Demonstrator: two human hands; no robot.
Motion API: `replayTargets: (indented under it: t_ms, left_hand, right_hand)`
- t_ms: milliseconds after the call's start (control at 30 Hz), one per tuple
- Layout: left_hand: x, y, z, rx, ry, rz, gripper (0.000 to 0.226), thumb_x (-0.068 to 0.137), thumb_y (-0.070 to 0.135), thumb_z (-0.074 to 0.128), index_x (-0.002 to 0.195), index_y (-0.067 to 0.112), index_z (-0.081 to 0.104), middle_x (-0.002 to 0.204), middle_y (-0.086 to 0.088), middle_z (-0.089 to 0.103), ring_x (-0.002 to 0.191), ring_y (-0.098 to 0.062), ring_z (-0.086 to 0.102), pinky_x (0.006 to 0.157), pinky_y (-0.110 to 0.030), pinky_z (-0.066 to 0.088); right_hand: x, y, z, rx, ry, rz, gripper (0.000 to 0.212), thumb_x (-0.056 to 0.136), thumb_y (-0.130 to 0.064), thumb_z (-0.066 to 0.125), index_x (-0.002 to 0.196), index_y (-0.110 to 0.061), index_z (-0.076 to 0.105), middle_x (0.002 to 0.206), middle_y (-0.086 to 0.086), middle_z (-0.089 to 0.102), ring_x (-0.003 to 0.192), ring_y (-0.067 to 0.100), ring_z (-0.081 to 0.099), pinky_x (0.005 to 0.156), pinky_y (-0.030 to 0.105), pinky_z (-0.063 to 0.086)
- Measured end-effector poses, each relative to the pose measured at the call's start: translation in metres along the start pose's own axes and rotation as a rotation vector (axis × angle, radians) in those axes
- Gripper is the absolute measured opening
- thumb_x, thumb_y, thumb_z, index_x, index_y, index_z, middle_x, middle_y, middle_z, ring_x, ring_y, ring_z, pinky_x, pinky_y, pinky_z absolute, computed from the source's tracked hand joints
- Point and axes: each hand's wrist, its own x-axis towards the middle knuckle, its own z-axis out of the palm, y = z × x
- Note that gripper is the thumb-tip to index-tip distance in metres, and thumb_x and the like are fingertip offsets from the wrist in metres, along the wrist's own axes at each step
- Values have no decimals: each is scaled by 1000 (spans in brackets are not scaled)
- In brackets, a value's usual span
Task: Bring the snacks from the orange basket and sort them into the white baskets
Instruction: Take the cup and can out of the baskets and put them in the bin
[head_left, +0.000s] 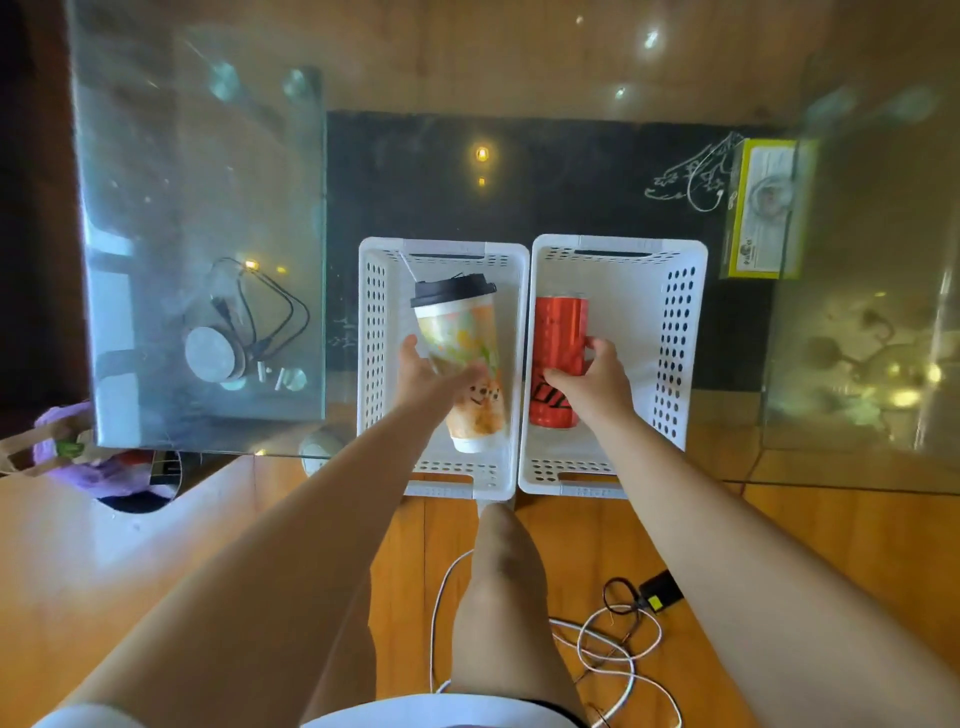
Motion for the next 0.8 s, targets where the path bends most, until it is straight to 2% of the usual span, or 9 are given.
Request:
replayTargets:
  t_ms: [100, 167, 267, 433, 500, 533, 633, 700, 800]
  left_hand:
    - [2, 3, 1, -25, -39, 7, 90, 75, 16, 76, 143, 20, 18, 126, -10, 54, 97, -18, 57, 70, -29, 46]
    - [3, 4, 1, -39, -58, 11, 88, 75, 12, 75, 143, 20, 18, 121, -8, 55, 92, -17, 56, 60, -24, 41]
    - [3, 5, -2, -48, -78, 28, 90, 74, 9, 75, 142, 19, 17, 115, -6, 55, 92, -17, 55, 59, -24, 40]
    - [-18, 4, -15, -34, -127, 110, 90, 69, 7, 78, 138, 19, 21, 98, 5, 55, 80, -1, 53, 48, -14, 43]
    - [-31, 3, -24, -52, -132, 171, 87, 67, 2, 79, 135, 17, 27, 99, 4, 55, 79, 0, 54, 48, -13, 47]
    - [-36, 1, -29, -68, -134, 210, 81, 65, 0, 79, 130, 19, 34, 97, 6, 55, 78, 0, 57, 48, -11, 48]
    - [-54, -8, -49, -101, -141, 306, 66, 61, -2, 82, 101, 34, 44, 93, 9, 59, 74, 12, 63, 53, -5, 48]
    - [-66, -17, -66, -129, -149, 325, 65, 59, 1, 84, 99, 34, 46, 95, 8, 62, 76, 15, 62, 57, -6, 49]
    - [-84, -32, -97, -187, -177, 376, 67, 57, -4, 84, 114, 14, 52, 101, -2, 68, 89, -1, 67, 69, -15, 54]
  right_hand:
    - [-2, 3, 0, 9, -32, 14, 55, 80, -26, 68, 126, -11, 41, 120, 7, 56, 89, 16, 51, 74, 29, 41]
    - [-3, 4, 1, 0, -43, 6, 52, 81, -27, 67, 125, -10, 43, 119, 7, 57, 89, 15, 51, 74, 29, 40]
    - [-6, 5, 1, 25, -37, -19, 49, 82, -25, 66, 123, -9, 44, 115, 7, 57, 95, 20, 56, 78, 30, 42]
    - [-25, 3, -13, 105, 10, -88, 55, 80, -21, 69, 127, -14, 41, 113, 0, 51, 98, 15, 52, 78, 20, 42]
    - [-38, 1, -20, 107, 9, -127, 59, 80, -22, 70, 129, -17, 38, 117, -2, 49, 98, 9, 52, 86, 21, 40]
    - [-45, -1, -22, 112, 3, -147, 60, 80, -23, 70, 130, -19, 37, 117, -5, 49, 93, 1, 53, 84, 16, 39]
    - [-72, -12, -25, 136, -36, -191, 59, 79, -24, 70, 127, -27, 36, 108, -16, 50, 82, -16, 51, 63, 2, 40]
    - [-91, -26, -23, 166, -104, -196, 57, 79, -24, 70, 123, -32, 37, 105, -21, 52, 86, -14, 54, 59, 1, 44]
    - [-125, -52, -6, 252, -255, -192, 55, 72, -28, 69, 123, -27, 46, 109, -10, 61, 93, 1, 64, 64, 9, 50]
